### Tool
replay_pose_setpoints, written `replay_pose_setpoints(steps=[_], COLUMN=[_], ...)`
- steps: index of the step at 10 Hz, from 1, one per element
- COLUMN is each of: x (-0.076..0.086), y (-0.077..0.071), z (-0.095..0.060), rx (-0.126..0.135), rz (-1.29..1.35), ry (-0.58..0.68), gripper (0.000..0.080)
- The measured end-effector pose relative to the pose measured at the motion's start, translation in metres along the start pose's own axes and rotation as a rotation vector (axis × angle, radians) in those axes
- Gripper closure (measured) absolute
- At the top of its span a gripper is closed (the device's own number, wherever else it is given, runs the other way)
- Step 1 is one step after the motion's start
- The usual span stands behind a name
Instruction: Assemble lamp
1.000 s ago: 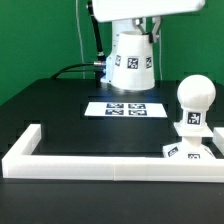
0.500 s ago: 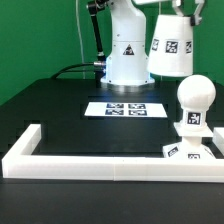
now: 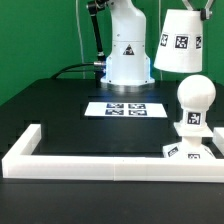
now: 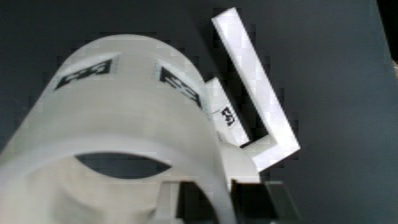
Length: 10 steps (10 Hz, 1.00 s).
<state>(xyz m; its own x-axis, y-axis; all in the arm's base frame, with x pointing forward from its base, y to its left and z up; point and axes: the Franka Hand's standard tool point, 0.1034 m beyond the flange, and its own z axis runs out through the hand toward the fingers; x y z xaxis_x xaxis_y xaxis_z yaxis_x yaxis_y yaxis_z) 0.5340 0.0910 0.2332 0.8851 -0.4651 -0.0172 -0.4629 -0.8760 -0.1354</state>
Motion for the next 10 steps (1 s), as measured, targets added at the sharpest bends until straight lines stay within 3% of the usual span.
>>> replay_pose_setpoints(steps=[2,5,10], x=[0.006,0.03,0.049], y=[-0.005,-0.022,-0.039], z=[-0.002,-0.003,0.009], rx=[0.003,0.009,0.001], rz=[-0.008,-0.013,-0.031], ry=[0.004,0.031,0.044], gripper=[0.0754,0.0754,0.0754])
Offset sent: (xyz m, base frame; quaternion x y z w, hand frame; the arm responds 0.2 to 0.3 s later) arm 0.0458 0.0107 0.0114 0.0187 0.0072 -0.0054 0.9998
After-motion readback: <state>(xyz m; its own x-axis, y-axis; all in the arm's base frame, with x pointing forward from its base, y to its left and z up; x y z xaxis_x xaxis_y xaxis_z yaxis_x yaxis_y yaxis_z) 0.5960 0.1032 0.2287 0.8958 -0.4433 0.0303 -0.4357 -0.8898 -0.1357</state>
